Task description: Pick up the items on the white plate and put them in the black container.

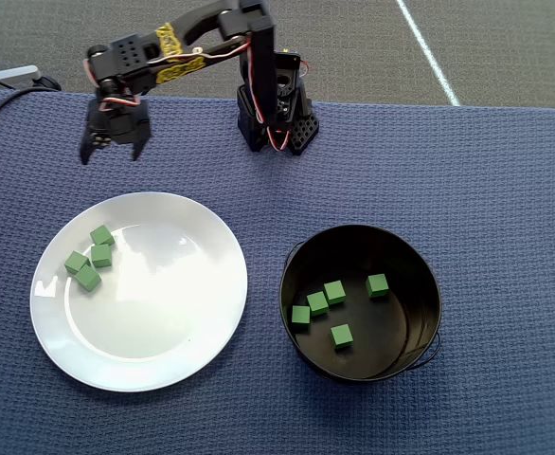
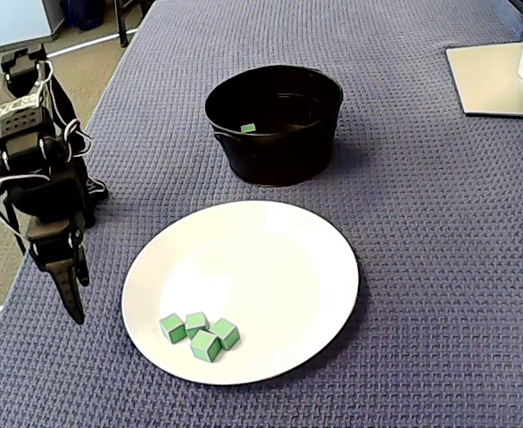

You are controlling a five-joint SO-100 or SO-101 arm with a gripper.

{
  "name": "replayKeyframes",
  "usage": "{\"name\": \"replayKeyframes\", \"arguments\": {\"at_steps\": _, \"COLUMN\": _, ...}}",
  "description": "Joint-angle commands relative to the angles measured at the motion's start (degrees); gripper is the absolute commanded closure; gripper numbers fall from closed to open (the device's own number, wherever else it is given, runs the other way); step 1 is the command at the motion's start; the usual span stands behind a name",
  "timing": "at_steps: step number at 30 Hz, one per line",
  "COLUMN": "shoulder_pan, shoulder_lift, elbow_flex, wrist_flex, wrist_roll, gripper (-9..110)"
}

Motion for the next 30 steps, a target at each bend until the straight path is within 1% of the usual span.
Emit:
{"name": "replayKeyframes", "arguments": {"at_steps": 1, "shoulder_pan": -0.35, "shoulder_lift": -3.34, "elbow_flex": -8.53, "wrist_flex": -1.23, "wrist_roll": -0.7, "gripper": 72}}
{"name": "replayKeyframes", "arguments": {"at_steps": 6, "shoulder_pan": -5.1, "shoulder_lift": -10.55, "elbow_flex": -17.23, "wrist_flex": 0.44, "wrist_roll": -2.37, "gripper": 73}}
{"name": "replayKeyframes", "arguments": {"at_steps": 11, "shoulder_pan": -10.55, "shoulder_lift": -18.37, "elbow_flex": -28.3, "wrist_flex": 8.09, "wrist_roll": -2.02, "gripper": 75}}
{"name": "replayKeyframes", "arguments": {"at_steps": 14, "shoulder_pan": -13.36, "shoulder_lift": -20.65, "elbow_flex": -31.03, "wrist_flex": 10.46, "wrist_roll": -0.35, "gripper": 74}}
{"name": "replayKeyframes", "arguments": {"at_steps": 17, "shoulder_pan": -16.35, "shoulder_lift": -22.06, "elbow_flex": -32.26, "wrist_flex": 10.2, "wrist_roll": -1.23, "gripper": 72}}
{"name": "replayKeyframes", "arguments": {"at_steps": 23, "shoulder_pan": -17.4, "shoulder_lift": -26.19, "elbow_flex": -35.95, "wrist_flex": 8.88, "wrist_roll": -1.58, "gripper": 73}}
{"name": "replayKeyframes", "arguments": {"at_steps": 30, "shoulder_pan": -16.7, "shoulder_lift": -29.53, "elbow_flex": -38.41, "wrist_flex": 8.88, "wrist_roll": -2.72, "gripper": 78}}
